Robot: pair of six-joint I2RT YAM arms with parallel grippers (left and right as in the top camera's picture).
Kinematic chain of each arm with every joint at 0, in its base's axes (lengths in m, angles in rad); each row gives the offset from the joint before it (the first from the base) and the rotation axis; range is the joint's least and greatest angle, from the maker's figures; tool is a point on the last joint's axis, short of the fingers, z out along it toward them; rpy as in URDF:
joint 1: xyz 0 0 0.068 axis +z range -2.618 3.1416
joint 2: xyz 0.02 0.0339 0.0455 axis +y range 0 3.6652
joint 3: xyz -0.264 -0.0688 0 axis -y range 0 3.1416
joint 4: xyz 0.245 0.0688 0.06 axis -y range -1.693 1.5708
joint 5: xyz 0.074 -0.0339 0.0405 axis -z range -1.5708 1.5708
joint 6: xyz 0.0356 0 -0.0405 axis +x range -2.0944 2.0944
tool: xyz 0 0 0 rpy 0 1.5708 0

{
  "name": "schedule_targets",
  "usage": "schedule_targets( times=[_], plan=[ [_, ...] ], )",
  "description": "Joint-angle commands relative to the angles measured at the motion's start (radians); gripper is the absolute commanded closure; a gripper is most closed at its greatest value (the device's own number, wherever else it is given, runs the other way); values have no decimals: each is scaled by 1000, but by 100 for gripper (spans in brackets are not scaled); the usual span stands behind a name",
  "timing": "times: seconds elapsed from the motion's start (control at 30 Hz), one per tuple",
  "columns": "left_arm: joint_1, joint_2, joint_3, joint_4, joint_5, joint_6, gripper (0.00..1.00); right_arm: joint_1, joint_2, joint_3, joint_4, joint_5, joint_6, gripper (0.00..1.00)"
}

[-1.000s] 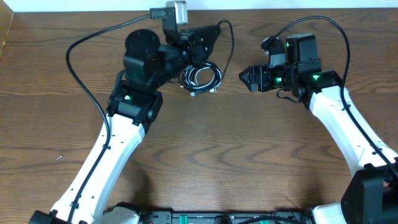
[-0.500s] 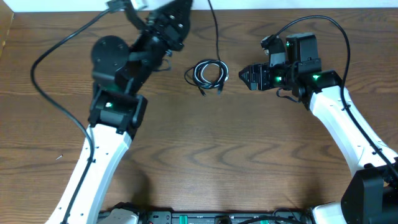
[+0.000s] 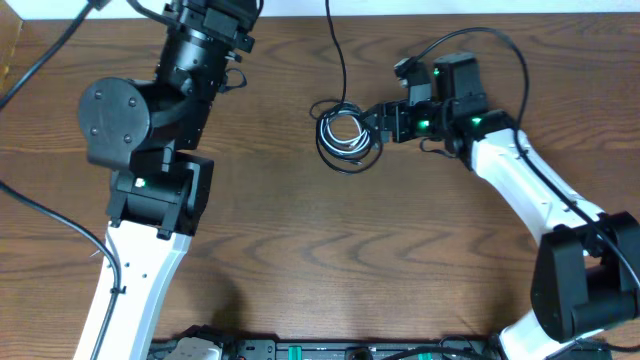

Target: Untangle cables

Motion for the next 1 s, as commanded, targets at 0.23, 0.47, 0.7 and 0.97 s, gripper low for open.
schedule_targets(
  times=[0.23,0.47,0.7,0.97],
  plan=[
    [3,-18,135,9,-129,10,93,47,32,11,16,-31,18,22],
    [3,-19,198,8,-138,10,92,48,32,11,64,-34,17,20],
    [3,-19,200,9,-142,10,93,90,32,11,48,-65,-159,17],
    [3,-19,200,9,-142,48,93,124,96,11,-54,-65,-408,16]
  ],
)
